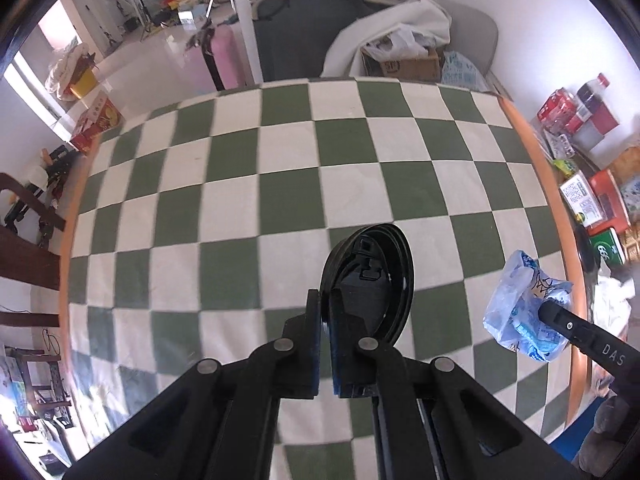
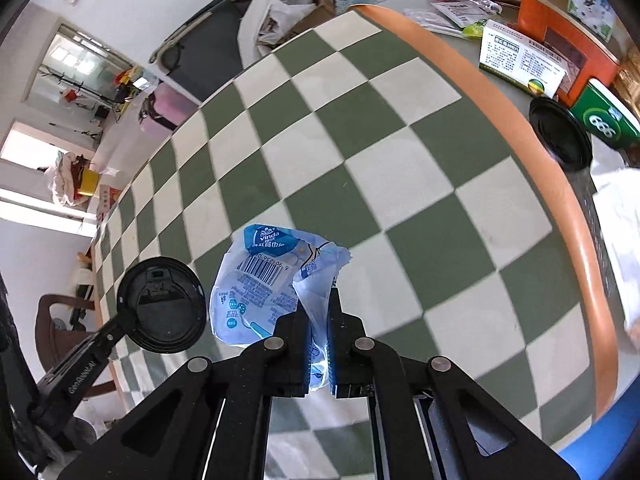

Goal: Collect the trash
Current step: 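Lift the wrapper and black lid and carry them toward the bin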

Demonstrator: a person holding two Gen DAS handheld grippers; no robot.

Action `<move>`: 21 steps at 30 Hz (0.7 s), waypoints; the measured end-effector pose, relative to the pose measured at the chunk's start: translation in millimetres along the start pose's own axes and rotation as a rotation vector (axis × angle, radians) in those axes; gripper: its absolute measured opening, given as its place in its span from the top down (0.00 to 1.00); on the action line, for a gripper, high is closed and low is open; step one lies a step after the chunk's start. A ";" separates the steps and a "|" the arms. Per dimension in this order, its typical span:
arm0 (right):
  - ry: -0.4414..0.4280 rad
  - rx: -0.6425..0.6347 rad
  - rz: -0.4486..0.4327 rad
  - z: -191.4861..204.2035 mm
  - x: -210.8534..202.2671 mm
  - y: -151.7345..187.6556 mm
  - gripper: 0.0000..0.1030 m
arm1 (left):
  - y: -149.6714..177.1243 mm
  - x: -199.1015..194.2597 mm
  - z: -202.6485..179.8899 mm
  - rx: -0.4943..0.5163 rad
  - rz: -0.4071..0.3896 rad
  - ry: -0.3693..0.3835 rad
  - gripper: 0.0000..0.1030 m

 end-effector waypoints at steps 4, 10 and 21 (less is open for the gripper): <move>-0.004 -0.032 -0.017 12.9 -10.6 36.8 0.94 | 40.8 -18.6 24.0 -0.012 -0.029 0.010 0.99; -0.006 -0.061 -0.060 31.1 -30.7 119.5 0.95 | 116.8 -41.2 57.0 -0.004 -0.060 0.036 0.99; 0.012 -0.068 -0.061 44.0 -43.0 307.4 0.95 | 264.3 -58.1 114.9 0.017 -0.013 0.079 0.99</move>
Point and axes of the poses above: each gripper's, at about its wrist camera, not at the fingertips, and x roughly the way its jaws point, z to its left, y to its underside, the point moved 3 cm from there along x, roughly the way its jaws point, and after that the axes turned 8 degrees about z, right-handed, at the moved point
